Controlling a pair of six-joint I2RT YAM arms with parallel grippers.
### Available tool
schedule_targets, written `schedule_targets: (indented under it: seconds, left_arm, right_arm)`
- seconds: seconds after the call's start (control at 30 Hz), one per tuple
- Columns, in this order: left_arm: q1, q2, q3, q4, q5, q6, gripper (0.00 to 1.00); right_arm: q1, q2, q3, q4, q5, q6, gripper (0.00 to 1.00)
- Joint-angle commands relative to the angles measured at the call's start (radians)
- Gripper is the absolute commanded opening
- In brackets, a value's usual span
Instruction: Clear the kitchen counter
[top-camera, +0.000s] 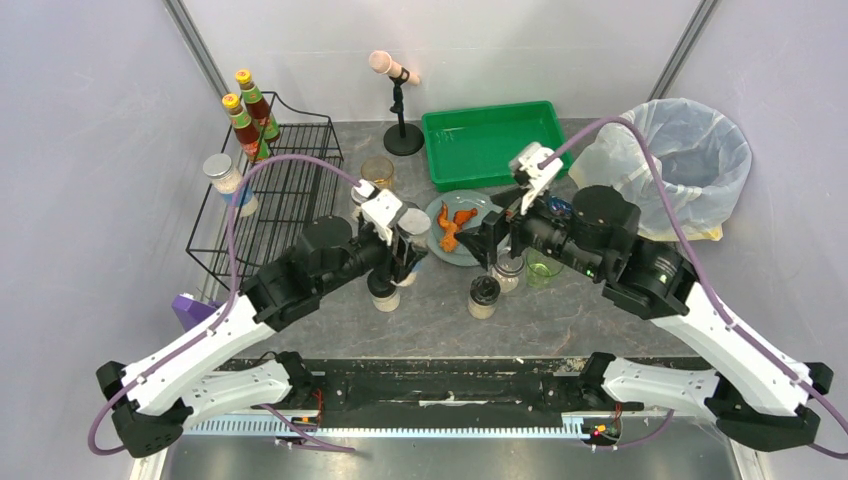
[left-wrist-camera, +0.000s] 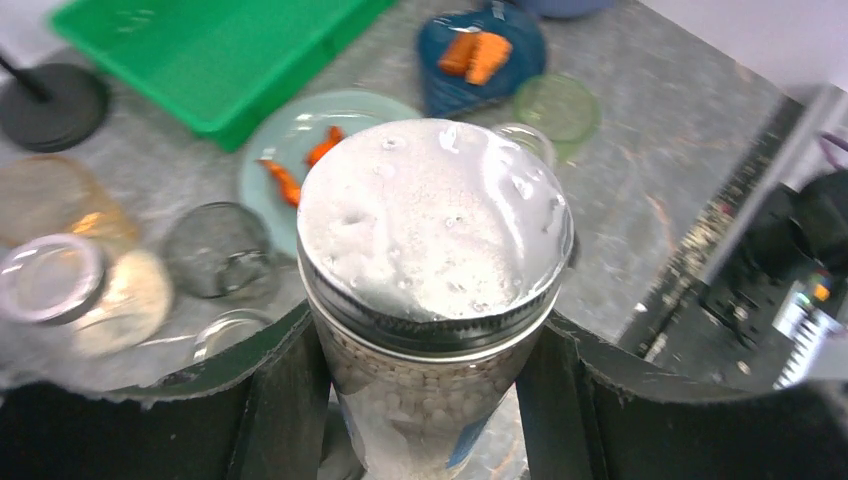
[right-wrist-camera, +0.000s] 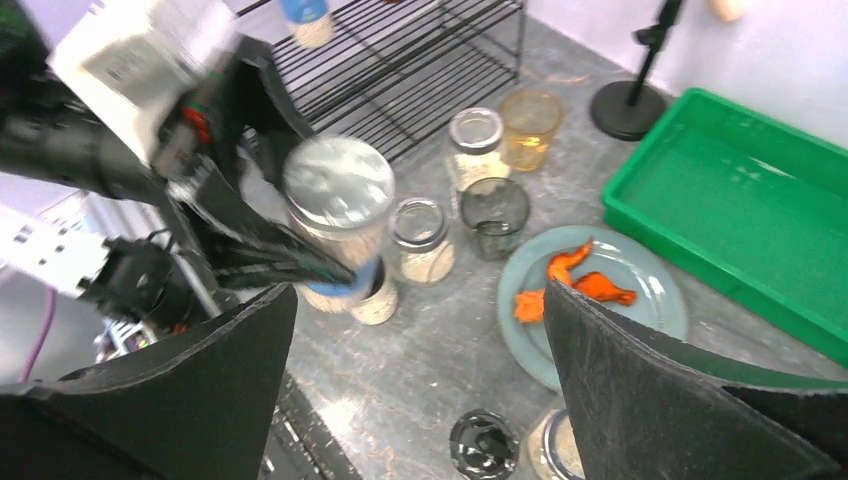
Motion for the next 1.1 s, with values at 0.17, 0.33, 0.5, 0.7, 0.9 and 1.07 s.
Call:
schedule_targets:
  seconds: [0.17,0.33,0.5,0.7,0.9,1.07]
  left_arm:
    - [0.000,-0.007,0.350,-0.216,-0.638,0.027,0.29]
    - [0.047,0.001,0.406,-0.235,-0.890,0.133,0.29]
    - [0.331,0.021,0.450,-0.293,-0.779,0.081,0.26]
    - [0.588,0.008,0.446,-0.235,-0.744,0.054,0.26]
    - [0.780,-0.005,0.377,-0.095,-0.772,0.046,0.26]
    - [0.934,0.008,0.315,-0.021,-0.710,-0.042,0.26]
  right_arm:
    - [0.001,-0.101,-0.113,0.060,0.257,0.000,0.98]
    - [0.001,-0.102,-0.138,0.054,0.259,-0.020,0.98]
    - [0.001,-0.096,-0.147,0.055,0.266,-0.052,0.98]
    - [0.000,-0.104,-0.170,0.043,0.255,-0.075,0.98]
    - [0.001,-0.138,-0.226,0.050,0.214,-0.081,0.98]
    - [0.001,-0.187,-0.289,0.074,0.182,-0.089,0.98]
